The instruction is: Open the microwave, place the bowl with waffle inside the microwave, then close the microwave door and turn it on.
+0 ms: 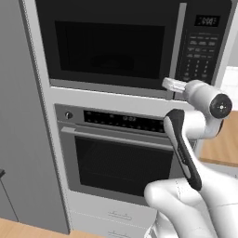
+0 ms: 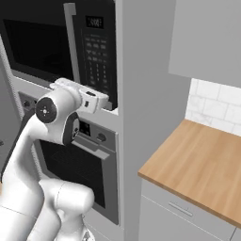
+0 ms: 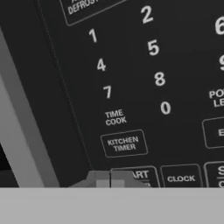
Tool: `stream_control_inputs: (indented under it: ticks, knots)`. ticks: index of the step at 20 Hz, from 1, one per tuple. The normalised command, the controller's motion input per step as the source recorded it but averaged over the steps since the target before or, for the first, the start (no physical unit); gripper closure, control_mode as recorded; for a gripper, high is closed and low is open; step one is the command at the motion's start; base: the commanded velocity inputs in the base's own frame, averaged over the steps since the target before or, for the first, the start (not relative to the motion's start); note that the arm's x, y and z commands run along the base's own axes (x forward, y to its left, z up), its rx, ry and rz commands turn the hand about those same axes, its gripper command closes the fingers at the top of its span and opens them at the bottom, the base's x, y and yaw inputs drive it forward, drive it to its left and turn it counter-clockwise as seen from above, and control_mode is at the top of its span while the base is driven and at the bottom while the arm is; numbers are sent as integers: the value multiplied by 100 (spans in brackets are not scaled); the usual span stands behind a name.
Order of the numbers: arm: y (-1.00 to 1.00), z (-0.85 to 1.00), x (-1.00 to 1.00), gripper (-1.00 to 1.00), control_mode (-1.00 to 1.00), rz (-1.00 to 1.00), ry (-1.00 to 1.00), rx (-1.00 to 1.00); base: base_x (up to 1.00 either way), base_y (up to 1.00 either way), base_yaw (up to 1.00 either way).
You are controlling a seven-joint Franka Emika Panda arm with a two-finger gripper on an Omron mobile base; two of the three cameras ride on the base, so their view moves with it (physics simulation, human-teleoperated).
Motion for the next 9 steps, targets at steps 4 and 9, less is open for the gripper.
stream_control_inputs:
  ticks: [4,9]
  knots:
    - [8,-4,-18,100,-100,1,-7,0,0,0,0]
    - [28,0,-96,100,-100,0,-19,1,0,0,0]
